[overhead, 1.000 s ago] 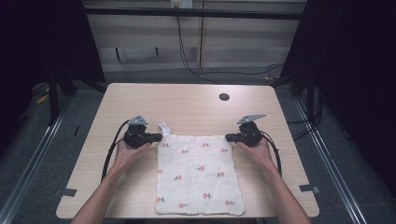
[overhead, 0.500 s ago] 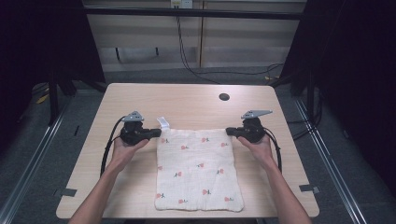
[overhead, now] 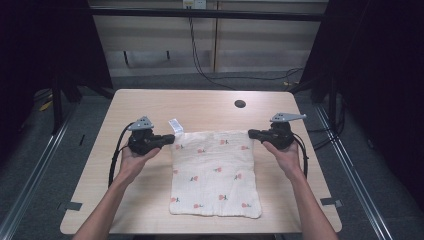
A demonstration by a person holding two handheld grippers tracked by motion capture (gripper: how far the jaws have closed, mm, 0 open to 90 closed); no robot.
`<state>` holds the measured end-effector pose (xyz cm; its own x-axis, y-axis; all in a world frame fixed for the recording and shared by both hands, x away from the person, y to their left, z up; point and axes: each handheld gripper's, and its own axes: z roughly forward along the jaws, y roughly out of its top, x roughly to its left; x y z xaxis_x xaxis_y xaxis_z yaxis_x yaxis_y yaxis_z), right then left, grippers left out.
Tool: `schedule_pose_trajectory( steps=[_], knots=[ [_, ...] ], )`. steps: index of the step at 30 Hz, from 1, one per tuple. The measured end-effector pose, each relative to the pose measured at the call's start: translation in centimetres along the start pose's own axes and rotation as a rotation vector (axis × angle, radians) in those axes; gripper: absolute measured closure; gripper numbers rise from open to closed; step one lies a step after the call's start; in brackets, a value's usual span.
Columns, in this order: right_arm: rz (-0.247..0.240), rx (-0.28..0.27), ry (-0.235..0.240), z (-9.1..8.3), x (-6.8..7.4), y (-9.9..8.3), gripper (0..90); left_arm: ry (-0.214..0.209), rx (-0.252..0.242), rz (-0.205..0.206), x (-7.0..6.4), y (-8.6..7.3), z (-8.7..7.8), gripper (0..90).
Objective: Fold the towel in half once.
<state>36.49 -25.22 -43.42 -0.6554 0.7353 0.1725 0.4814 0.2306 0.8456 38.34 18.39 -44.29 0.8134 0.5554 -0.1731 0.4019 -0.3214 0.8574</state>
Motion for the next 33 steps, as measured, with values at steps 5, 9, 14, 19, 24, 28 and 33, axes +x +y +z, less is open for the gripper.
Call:
schedule_pose_trajectory(
  steps=[5,9,14,19,24,28,33],
  knots=[
    [-0.022,0.024,0.013,-1.0,1.1,-0.4,87.3,-0.014,0.009,0.032,-1.2,-0.2,-1.1,86.9],
    [-0.053,0.032,0.021,-1.9,1.9,-0.6,87.3,-0.027,-0.003,0.061,-2.3,0.2,-2.2,87.0],
    [-0.073,0.014,0.035,-3.3,2.5,-0.3,87.5,-0.031,-0.029,0.041,-2.4,0.0,-3.4,87.0],
    [-0.1,0.016,0.05,-4.2,3.7,-0.7,87.5,-0.038,-0.013,0.075,-2.9,-0.5,-4.2,87.0],
    [-0.115,0.017,0.067,-4.7,4.6,-1.1,87.5,-0.046,-0.014,0.073,-3.4,-1.0,-4.8,87.0],
    [-0.124,0.021,0.067,-5.2,5.0,-1.2,87.5,-0.056,-0.013,0.071,-4.0,-1.1,-5.1,87.0],
    [-0.123,0.015,0.068,-5.9,5.2,-1.3,87.5,-0.059,0.008,0.086,-4.6,-1.0,-5.4,87.1]
  ],
)
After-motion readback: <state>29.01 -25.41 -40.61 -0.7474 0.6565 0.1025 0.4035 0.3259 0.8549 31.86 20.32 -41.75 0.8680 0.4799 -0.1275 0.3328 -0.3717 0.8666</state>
